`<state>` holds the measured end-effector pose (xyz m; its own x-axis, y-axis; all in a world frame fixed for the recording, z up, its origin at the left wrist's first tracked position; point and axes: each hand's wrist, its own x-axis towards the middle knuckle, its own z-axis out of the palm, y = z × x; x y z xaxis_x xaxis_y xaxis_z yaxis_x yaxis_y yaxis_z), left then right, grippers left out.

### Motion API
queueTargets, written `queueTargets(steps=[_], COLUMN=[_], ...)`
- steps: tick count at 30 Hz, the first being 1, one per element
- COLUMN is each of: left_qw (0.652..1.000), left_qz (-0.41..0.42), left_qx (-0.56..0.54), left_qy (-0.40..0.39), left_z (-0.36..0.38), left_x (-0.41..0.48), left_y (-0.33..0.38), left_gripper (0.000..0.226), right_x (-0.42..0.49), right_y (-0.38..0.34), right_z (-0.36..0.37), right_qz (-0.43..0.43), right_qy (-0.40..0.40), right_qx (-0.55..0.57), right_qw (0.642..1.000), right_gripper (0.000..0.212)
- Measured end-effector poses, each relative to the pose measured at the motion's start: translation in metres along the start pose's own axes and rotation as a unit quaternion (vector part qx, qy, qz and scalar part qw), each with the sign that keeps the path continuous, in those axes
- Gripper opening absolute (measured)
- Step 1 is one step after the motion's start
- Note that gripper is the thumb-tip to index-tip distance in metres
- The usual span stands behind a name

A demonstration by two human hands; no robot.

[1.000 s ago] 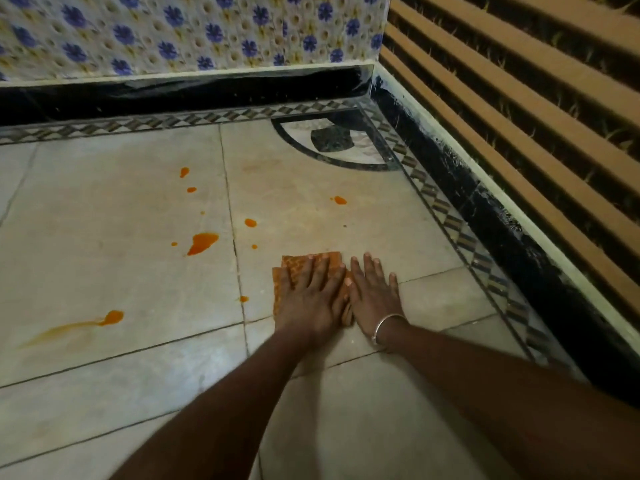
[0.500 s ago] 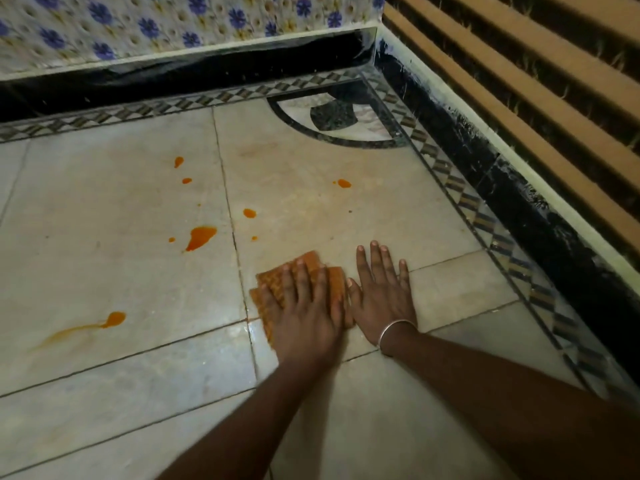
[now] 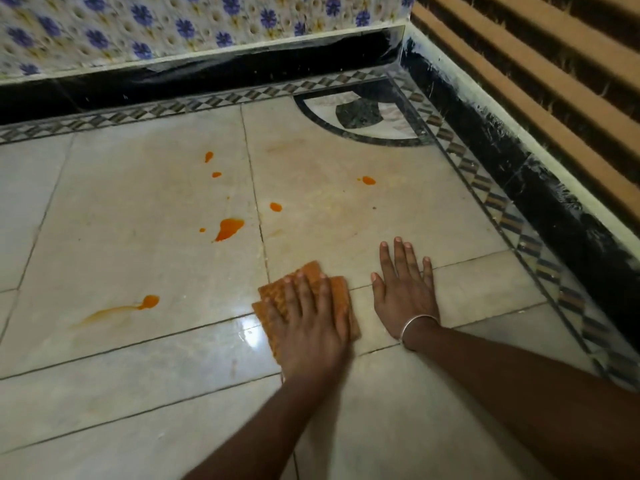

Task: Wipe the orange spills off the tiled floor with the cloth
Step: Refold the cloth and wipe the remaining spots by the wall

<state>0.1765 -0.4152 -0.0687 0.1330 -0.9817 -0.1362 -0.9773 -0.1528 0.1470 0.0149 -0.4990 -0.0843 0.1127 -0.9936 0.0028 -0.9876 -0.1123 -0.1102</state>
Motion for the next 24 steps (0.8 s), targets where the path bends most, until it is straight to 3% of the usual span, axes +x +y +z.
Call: queueTargets(steps=[4,10,13,15,19,24], left_qw=[0.997,0.997,0.990,0.991,0.991,0.983], left_qz=[0.072,-0.076,-0.137,-0.122,-0.046,-0.016], left_qx=[0.022,-0.020,-0.018,-0.055,-0.082,-0.053], left_qy=[-0.016,-0.007,0.011,0.014,-0.094,-0.175], left_z=[-0.014,-0.017,-0.007,-0.001,-0.010,-0.032], left_x=[0.039,0.030,-0.020,-0.044,-0.048,-0.051], left_y=[-0.020,-0.080,-0.060,-0.031,0.003,-0.003], left_gripper=[0.083,0.074,0.074,0.077,0.116,0.121], right_x=[0.001,0.004,0.008,0.011,0.016,0.029], right_y=[0.001,0.000,-0.003,-0.005,-0.011,-0.009], right_z=[-0.001,-0.012,-0.019,-0.022,-0.029,-0.046], right_qz=[-0.002,-0.001,0.010,0.016,0.022,0.015], right_qy=[-0.022,-0.089,-0.115,-0.132,-0.161,-0.244], right_qx=[-0.008,-0.001,0.007,0.006,0.003,-0.006], right_qw=[1.000,0.996,0.993,0.991,0.987,0.970], right_gripper=[0.067,0.062,0.062,0.063,0.064,0.066])
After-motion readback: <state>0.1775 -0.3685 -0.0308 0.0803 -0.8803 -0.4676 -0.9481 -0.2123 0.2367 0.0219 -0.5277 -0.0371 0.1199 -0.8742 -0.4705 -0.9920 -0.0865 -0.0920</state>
